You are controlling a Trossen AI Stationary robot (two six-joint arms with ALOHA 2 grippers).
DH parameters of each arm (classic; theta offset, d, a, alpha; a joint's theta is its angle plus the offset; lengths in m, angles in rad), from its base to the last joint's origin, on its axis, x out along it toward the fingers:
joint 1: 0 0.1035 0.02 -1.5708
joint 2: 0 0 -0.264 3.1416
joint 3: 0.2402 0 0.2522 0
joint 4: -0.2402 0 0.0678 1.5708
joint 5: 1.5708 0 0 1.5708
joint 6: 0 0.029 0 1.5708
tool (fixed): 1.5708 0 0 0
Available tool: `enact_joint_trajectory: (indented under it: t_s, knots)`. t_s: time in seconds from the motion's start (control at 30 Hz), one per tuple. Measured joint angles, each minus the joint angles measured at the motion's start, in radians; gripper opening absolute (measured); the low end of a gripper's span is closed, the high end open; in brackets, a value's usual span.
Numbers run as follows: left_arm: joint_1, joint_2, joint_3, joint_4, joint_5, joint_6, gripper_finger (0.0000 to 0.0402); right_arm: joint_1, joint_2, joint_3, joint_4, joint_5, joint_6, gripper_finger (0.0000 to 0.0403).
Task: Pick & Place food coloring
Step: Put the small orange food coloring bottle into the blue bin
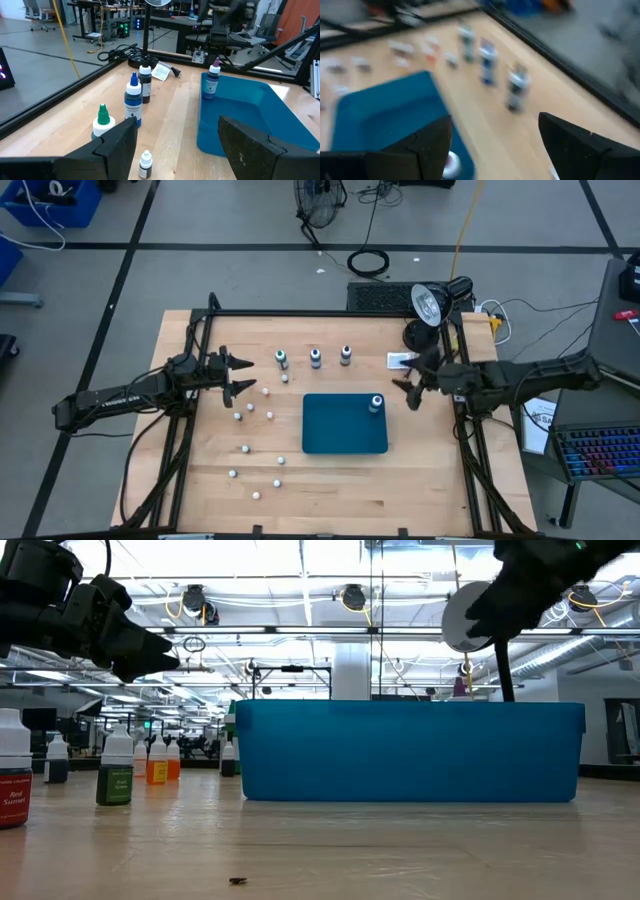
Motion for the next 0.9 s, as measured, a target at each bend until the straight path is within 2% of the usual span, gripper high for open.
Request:
enact_joint_trajectory:
  t_s: [0.07,0.17,0.4,0.57,0.73,0.9]
  knots:
    - [0.0,0.0,0.0,0.0,0.0,0.0,0.0274,-0.017,-0.064,-0.106,0.192,-0.094,-0.132,0.0283]
    - [0.0,0.0,0.0,0.0,0.0,0.0,0.0274,-0.062,-0.163,-0.207,0.348,-0.176,-0.197,0.028]
    - [0.0,0.0,0.0,-0.001,0.0,0.0,0.0274,-0.165,-0.403,-0.335,0.354,-0.302,-0.21,0.0278]
    - [0.0,0.0,0.0,0.0,0.0,0.0,0.0274,-0.211,-0.531,-0.428,0.356,-0.332,-0.214,0.0282]
    - [0.0,0.0,0.0,0.0,0.0,0.0,0.0274,-0.228,-0.597,-0.498,0.417,-0.333,-0.236,0.0283]
    - [0.0,0.0,0.0,0.003,0.0,-0.002,0.0274,-0.228,-0.61,-0.548,0.477,-0.333,-0.35,0.0282]
